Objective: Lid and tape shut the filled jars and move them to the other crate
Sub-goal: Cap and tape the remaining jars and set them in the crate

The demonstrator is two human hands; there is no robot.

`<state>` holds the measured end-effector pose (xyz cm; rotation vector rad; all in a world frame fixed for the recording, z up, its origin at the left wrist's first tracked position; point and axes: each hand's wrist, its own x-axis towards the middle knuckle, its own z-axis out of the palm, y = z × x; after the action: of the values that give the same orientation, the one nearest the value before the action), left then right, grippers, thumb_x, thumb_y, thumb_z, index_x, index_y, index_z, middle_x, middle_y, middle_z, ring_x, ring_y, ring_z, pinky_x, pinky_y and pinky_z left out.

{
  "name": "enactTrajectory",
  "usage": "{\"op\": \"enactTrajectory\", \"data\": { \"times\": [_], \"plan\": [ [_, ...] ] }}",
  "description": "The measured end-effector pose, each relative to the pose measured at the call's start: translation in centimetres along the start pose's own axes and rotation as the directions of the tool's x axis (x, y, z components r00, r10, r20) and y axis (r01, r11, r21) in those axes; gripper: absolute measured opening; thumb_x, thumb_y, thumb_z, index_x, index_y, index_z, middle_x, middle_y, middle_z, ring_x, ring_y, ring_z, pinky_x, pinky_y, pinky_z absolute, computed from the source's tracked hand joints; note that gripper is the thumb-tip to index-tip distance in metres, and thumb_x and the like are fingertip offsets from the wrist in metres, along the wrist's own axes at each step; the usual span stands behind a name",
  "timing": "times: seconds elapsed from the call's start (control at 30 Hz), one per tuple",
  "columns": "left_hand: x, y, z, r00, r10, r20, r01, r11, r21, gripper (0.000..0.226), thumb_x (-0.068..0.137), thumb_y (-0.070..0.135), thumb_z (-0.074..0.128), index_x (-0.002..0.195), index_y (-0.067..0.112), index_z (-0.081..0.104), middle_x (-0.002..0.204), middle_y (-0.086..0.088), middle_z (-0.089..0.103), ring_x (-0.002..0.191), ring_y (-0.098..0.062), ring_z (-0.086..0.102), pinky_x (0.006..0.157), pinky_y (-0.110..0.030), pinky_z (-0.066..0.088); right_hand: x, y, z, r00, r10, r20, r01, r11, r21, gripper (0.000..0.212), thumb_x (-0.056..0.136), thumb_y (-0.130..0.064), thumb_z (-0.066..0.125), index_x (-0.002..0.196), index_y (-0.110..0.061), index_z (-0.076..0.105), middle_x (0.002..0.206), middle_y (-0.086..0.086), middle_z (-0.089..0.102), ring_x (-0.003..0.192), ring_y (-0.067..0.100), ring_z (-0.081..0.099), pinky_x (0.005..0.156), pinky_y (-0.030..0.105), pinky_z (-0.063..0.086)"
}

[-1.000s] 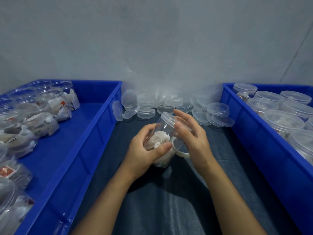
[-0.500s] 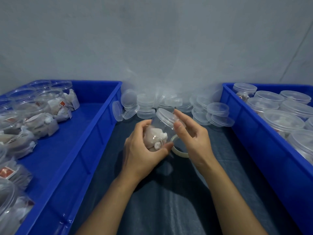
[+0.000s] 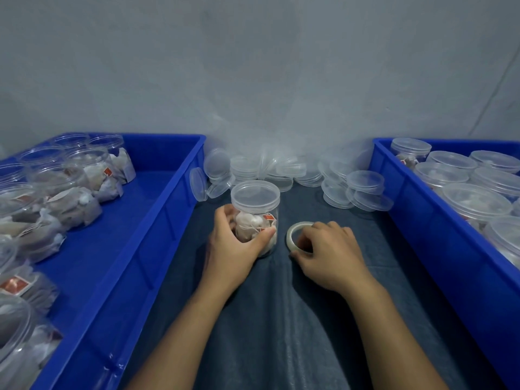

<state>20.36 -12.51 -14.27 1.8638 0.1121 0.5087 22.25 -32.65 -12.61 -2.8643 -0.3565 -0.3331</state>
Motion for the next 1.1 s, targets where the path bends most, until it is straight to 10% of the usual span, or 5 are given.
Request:
{"op": "enactTrajectory", "data": {
  "times": [0.27, 0.47, 1.1],
  "plan": [
    [-0.9, 1.6, -0.2, 0.965, 0.235, -0.116, -0.219, 0.966, 0.137, 0.101, 0.077, 0.047, 0.092, 0.159, 0.033, 0.034, 0.156, 0.015, 0.047, 0.143, 0.0, 0.043, 0.108, -0.013, 0.037, 0.0, -1.5, -0.5, 0.956, 0.11, -0.271, 0.032, 0.882, 0.47, 0.013, 0.104, -0.036, 0.056, 0.098, -0.031, 0.045, 0.084, -0.01, 0.068, 0.081, 0.025, 0.063, 0.071, 0.041, 0.044],
    [-1.3, 3.3, 0.1, 0.688, 0.681, -0.251, -0.582, 0.724, 0.371, 0.043, 0.094, 0.029, 0.08, 0.132, 0.011, 0.072, 0.139, -0.006, 0.064, 0.132, -0.025, 0.052, 0.107, -0.048, 0.047, -1.1, -3.7, -1.3, 0.794, -0.08, -0.602, 0.383, 0.836, 0.393, 0.005, 0.103, -0.025, 0.05, 0.104, -0.02, 0.052, 0.086, -0.017, 0.048, 0.076, 0.006, 0.041, 0.074, 0.03, 0.036],
    [-1.8, 3.8, 0.2, 0.792, 0.571, -0.218, -0.544, 0.821, 0.172, 0.011, 0.094, 0.019, 0.082, 0.105, 0.017, 0.081, 0.102, 0.013, 0.073, 0.106, -0.018, 0.062, 0.094, -0.027, 0.048, -1.3, -4.5, -1.5, 0.72, -0.262, -0.643, 0.466, 0.869, 0.167, 0.009, 0.099, -0.006, 0.054, 0.102, -0.005, 0.063, 0.084, 0.001, 0.059, 0.074, 0.026, 0.054, 0.08, 0.039, 0.043]
  ]
}}
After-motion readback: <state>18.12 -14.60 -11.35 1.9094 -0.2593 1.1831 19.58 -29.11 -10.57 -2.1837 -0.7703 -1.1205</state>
